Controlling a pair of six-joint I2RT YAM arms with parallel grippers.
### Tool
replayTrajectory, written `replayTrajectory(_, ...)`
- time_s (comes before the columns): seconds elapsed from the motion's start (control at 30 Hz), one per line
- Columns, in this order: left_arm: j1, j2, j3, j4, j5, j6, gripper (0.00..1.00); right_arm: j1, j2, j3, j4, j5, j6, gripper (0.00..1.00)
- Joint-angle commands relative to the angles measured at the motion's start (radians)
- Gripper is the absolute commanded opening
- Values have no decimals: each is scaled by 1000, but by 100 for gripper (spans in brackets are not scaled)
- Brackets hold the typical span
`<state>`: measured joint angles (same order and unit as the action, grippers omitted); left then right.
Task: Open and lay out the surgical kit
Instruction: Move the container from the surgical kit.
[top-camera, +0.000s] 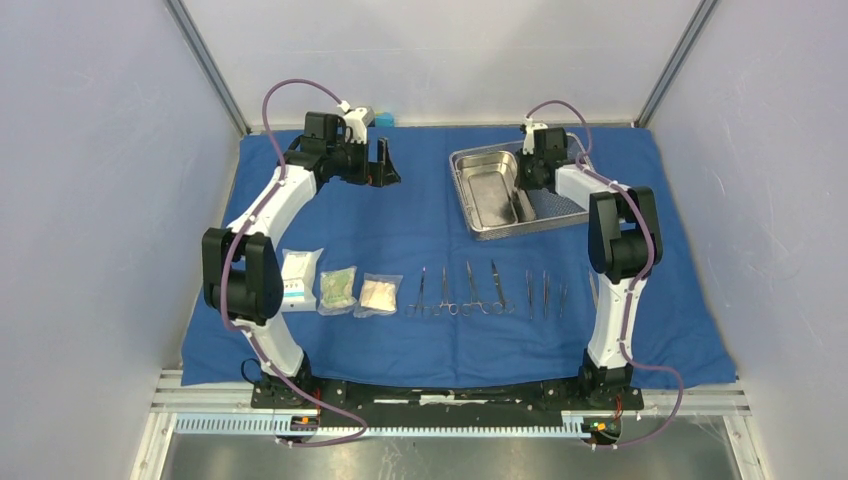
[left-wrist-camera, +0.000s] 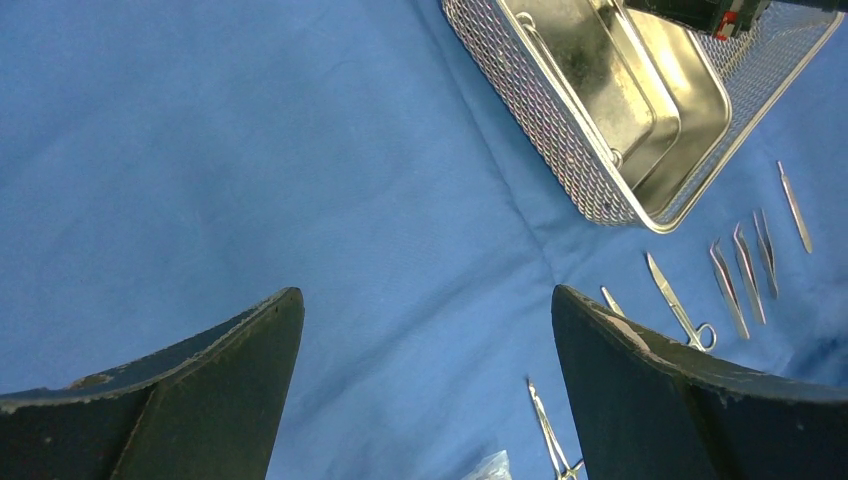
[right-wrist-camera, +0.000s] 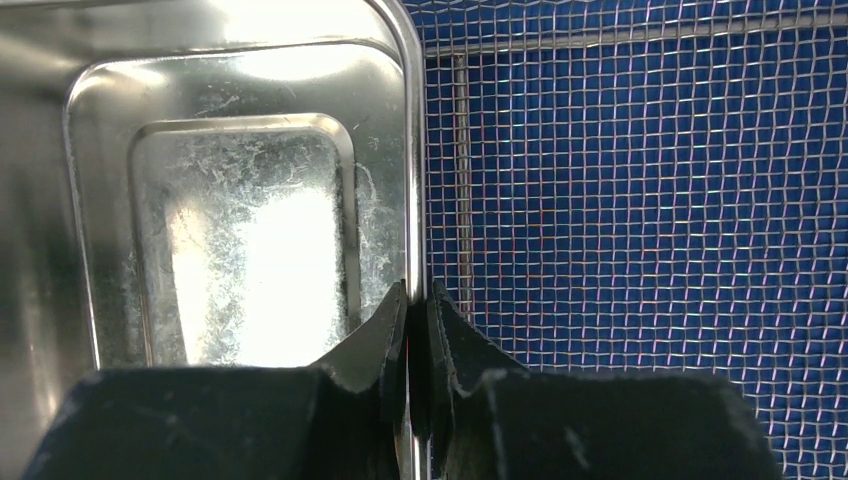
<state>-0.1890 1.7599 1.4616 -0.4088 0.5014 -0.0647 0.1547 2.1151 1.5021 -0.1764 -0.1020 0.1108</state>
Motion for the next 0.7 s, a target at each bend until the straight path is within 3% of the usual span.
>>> replayTrajectory(0.0,11,10,42,38,40,-30,100,30,-43,-45,-3,24,113,14)
replayTrajectory(0.67,13,19,52,47,46,-61,100,35,129,175,-49,82,289,7)
